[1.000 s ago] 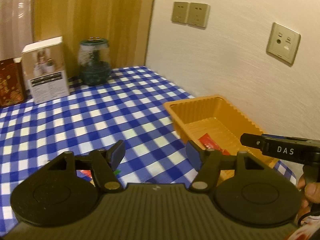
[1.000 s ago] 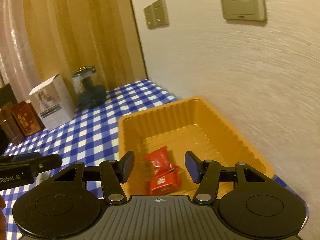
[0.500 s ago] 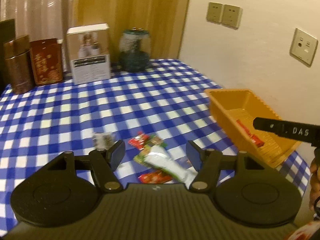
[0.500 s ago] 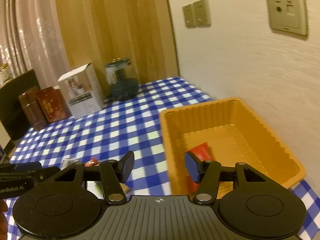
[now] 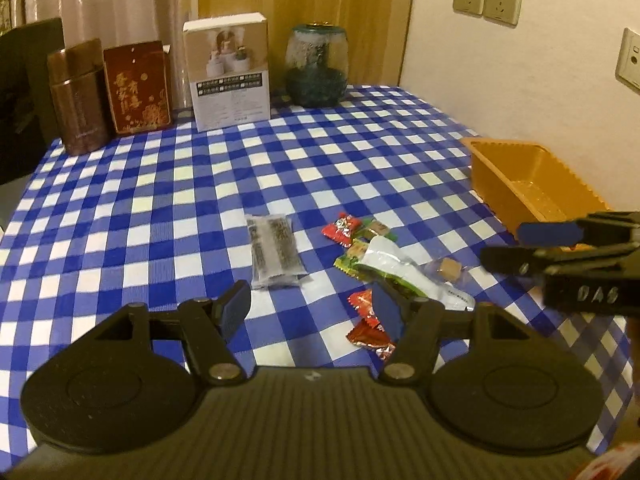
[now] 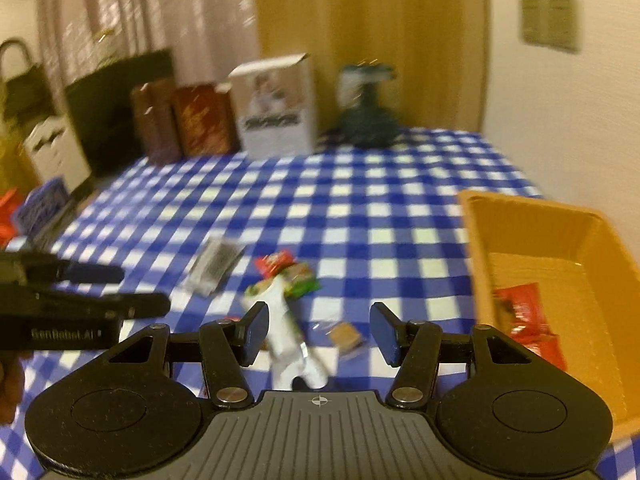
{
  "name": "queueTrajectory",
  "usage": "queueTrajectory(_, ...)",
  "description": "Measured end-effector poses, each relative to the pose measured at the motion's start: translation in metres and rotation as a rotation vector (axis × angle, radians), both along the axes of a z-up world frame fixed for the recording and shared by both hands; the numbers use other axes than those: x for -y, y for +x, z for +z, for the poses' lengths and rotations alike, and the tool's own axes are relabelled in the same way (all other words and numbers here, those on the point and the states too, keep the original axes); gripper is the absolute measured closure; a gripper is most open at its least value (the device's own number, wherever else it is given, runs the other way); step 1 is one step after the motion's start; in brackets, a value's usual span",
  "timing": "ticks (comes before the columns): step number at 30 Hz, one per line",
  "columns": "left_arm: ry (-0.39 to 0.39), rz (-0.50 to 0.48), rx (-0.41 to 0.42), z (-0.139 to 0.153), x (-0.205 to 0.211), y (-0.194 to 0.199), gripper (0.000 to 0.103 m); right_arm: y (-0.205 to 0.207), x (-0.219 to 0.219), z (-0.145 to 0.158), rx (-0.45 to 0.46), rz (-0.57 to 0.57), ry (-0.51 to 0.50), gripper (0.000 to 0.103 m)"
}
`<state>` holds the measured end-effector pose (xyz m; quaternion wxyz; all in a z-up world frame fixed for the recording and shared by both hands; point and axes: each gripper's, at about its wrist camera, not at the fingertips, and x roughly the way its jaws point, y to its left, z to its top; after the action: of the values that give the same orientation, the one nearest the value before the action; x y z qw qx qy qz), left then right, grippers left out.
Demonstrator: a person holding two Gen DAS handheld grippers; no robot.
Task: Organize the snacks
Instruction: 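Move the right tool back to the pile and grasp the white-green wrapped bar, then lift the white bar with the right tool while the left tool grasps a brown-red packet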
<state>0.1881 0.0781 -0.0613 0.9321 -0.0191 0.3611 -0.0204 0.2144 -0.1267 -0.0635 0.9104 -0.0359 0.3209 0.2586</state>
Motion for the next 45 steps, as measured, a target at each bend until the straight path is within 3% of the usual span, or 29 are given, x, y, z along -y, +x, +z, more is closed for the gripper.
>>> queueTrajectory(15,-0.033,0.009,-0.103,-0.023,0.001,0.008,0.039,0.029,-0.028,-0.037,-0.105,0.176,-0.075,0.047)
queueTrajectory(18,-0.038,0.014,-0.118,-0.026,0.000,0.010,0.039,0.040,-0.030,-0.043,-0.135,0.179,-0.055,0.047)
queueTrajectory(21,-0.050,0.016,-0.125,-0.028,-0.001,0.011,0.039,0.047,-0.032,-0.047,-0.149,0.175,-0.063,0.060)
queueTrajectory(28,-0.052,0.006,-0.127,-0.029,0.003,0.012,0.039,0.050,-0.031,-0.050,-0.167,0.173,-0.072,0.070)
queueTrajectory(36,-0.056,-0.009,-0.146,-0.034,0.009,0.011,0.039,0.048,-0.027,-0.048,-0.220,0.132,-0.074,0.071)
queueTrajectory(45,-0.079,-0.023,-0.165,-0.041,0.016,0.013,0.040,0.052,-0.034,-0.055,-0.213,0.156,-0.083,0.071)
